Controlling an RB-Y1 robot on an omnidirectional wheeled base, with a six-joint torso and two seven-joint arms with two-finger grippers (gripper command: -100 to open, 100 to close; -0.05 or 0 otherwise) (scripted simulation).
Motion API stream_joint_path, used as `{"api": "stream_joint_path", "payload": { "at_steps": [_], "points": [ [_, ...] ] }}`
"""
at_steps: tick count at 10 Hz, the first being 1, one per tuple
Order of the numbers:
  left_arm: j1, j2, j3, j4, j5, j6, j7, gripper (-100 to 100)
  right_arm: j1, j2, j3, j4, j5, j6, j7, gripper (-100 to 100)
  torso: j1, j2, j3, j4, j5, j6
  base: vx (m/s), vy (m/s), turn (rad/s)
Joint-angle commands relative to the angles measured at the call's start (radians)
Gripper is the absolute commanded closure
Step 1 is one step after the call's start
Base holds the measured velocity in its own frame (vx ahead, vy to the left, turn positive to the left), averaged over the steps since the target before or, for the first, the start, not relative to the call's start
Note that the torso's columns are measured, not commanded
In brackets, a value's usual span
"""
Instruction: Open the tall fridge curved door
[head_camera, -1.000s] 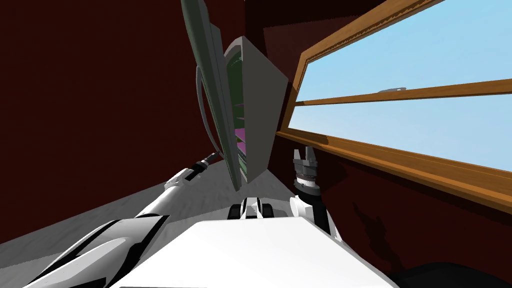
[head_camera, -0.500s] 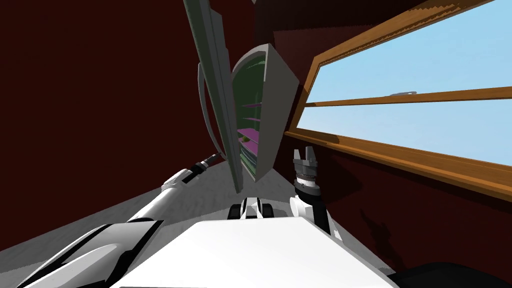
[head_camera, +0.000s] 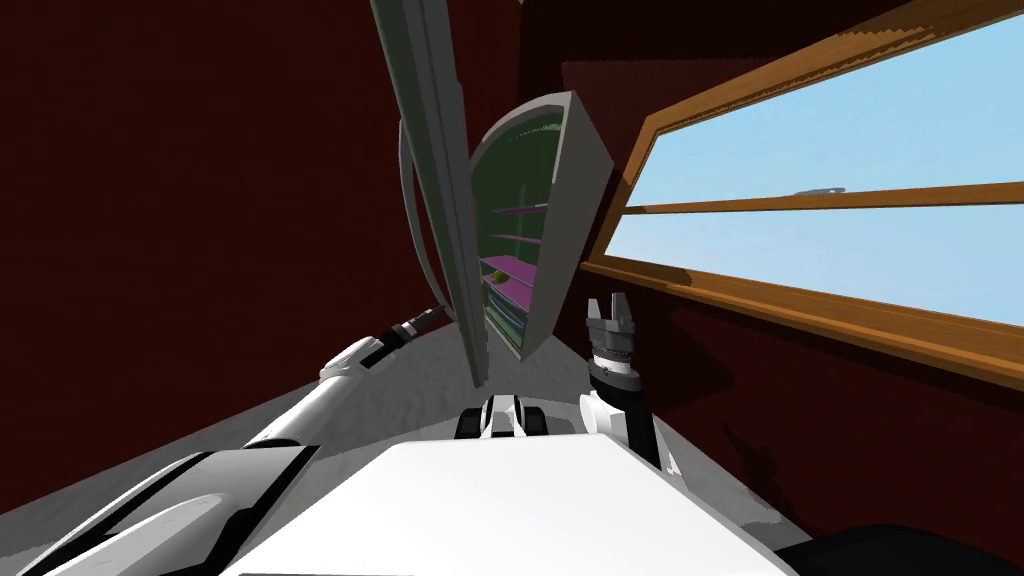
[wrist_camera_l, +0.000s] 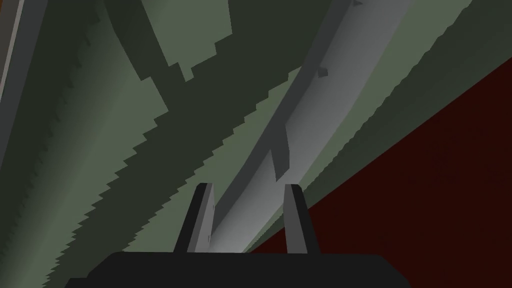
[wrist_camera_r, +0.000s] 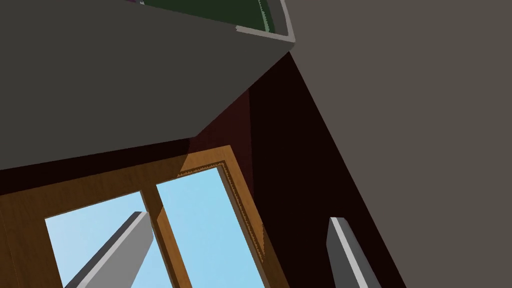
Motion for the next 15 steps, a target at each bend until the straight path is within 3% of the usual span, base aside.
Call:
{"api": "stream_joint_path", "payload": {
  "at_steps": [1,4,11,13,14,15],
  "points": [
    [0.0,0.004,-0.01,-0.014,-0.007,-0.046,0.014,100,0.0,0.0,0.0,0.0,0.0,0.0,0.0,0,0.011,-0.001,-0.001,0.002,0.002,0.002,0.024,0.32,-0.007],
    [0.016,0.012,-0.024,-0.041,-0.016,-0.102,0.033,100,0.0,0.0,0.0,0.0,0.0,0.0,0.0,0,-0.001,-0.006,-0.004,0.001,-0.001,0.006,0.045,0.314,-0.006],
    [0.053,0.032,-0.058,-0.109,-0.039,-0.242,0.081,100,0.0,0.0,0.0,0.0,0.0,0.0,0.0,0,-0.005,-0.007,-0.005,0.001,-0.002,0.008,0.07,0.331,-0.016],
    [0.061,0.035,-0.065,-0.122,-0.044,-0.27,0.09,100,0.0,0.0,0.0,0.0,0.0,0.0,0.0,0,-0.001,0.0,0.0,0.001,0.0,0.003,0.075,0.314,-0.034],
    [0.065,0.039,-0.064,-0.116,-0.043,-0.254,0.089,100,0.0,0.0,0.0,0.0,0.0,0.0,0.0,0,-0.002,0.001,0.0,0.002,-0.001,0.002,0.048,0.16,0.012],
    [0.069,0.043,-0.069,-0.13,-0.046,-0.284,0.095,100,0.0,0.0,0.0,0.0,0.0,0.0,0.0,0,-0.009,0.004,0.002,-0.001,0.0,0.002,0.074,0.185,-0.018]
  ]
}}
